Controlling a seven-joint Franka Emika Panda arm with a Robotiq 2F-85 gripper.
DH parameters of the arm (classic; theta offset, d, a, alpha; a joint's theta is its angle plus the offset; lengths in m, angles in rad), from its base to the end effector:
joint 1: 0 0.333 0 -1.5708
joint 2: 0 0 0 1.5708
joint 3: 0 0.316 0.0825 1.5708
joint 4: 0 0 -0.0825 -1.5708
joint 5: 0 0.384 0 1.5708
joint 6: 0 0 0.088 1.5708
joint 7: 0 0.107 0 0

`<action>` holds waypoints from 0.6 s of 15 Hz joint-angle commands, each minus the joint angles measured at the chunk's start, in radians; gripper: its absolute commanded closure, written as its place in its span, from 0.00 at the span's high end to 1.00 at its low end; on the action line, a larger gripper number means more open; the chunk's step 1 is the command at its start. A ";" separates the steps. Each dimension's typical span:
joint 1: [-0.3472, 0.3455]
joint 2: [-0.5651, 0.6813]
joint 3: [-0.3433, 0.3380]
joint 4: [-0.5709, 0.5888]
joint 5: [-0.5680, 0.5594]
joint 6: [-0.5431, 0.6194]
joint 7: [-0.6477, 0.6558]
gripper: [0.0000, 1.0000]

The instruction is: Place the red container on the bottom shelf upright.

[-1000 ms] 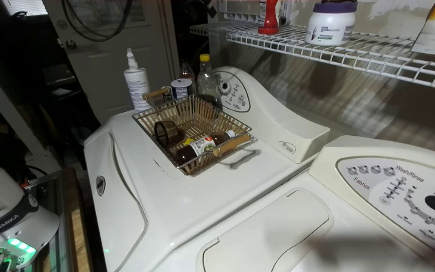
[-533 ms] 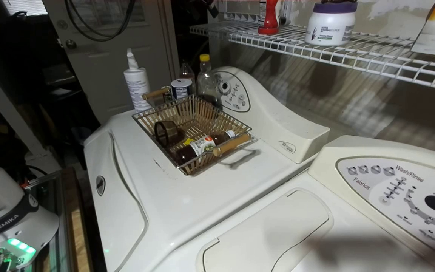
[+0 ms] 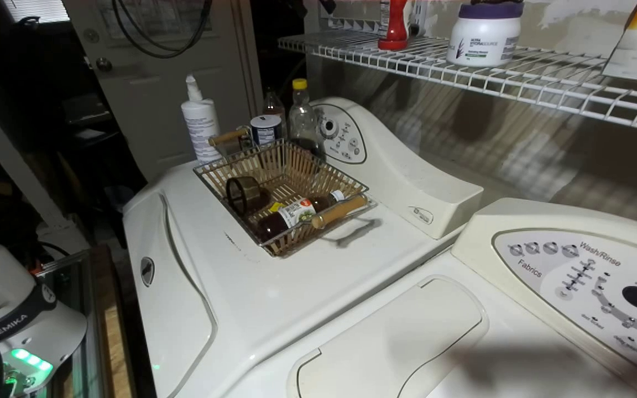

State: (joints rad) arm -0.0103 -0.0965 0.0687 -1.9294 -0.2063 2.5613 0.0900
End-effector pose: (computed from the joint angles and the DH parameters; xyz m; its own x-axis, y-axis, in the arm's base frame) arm 0.5795 0.0386 0.6139 0.7373 0.1300 0.6630 0.0437 -0.9884 0.1453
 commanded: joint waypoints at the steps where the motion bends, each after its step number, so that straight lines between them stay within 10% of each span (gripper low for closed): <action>1: -0.002 0.117 -0.029 0.133 -0.002 0.037 -0.037 1.00; 9: 0.003 0.287 -0.062 0.316 0.041 0.044 -0.058 1.00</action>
State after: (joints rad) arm -0.0115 0.1170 0.0147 -1.7055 -0.2010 2.5981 0.0634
